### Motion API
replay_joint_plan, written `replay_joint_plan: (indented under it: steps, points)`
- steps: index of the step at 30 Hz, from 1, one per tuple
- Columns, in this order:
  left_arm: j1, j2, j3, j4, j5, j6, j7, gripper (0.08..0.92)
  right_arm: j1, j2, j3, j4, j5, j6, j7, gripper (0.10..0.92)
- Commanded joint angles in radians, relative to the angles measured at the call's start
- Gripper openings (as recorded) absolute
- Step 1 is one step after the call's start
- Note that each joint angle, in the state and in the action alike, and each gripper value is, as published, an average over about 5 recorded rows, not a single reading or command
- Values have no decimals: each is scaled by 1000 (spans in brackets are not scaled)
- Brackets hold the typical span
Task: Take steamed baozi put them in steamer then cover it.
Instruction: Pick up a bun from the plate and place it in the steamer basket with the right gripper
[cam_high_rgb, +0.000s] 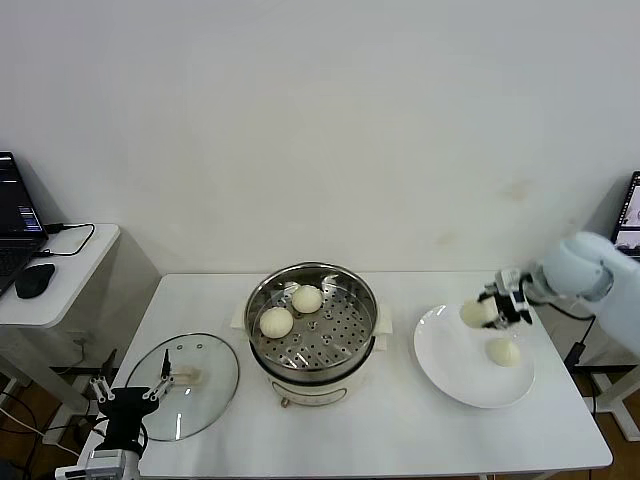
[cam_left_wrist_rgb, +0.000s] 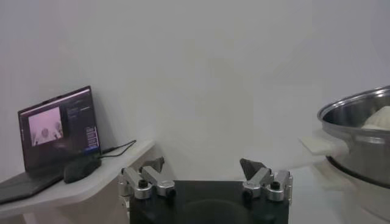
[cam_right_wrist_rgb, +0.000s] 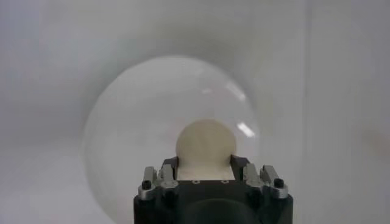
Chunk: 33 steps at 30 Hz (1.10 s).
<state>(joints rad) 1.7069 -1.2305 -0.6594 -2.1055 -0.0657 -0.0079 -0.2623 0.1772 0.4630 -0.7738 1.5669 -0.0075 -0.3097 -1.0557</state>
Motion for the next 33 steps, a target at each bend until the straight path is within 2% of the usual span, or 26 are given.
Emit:
replay_joint_plan:
  steps: [1, 10, 18, 23, 28, 33]
  points:
    - [-3, 2, -3, 2, -2, 1, 1, 823, 410, 188, -227, 11, 182, -1, 2, 551]
    - [2, -6, -13, -1, -2, -5, -2, 823, 366, 430, -312, -4, 224, 75, 48, 552]
    - [9, -21, -25, -16, -1, -7, -3, 823, 310, 578, -407, -33, 181, 196, 82, 552]
    - [13, -27, -30, -19, -2, -10, -4, 823, 307, 643, -451, -44, 129, 274, 88, 551]
    - [19, -30, -33, -17, -3, -19, -7, 823, 303, 675, -469, -57, 6, 377, 72, 551]
    - [18, -32, -32, -13, -4, -21, -8, 823, 307, 685, -491, -55, -13, 440, 58, 552]
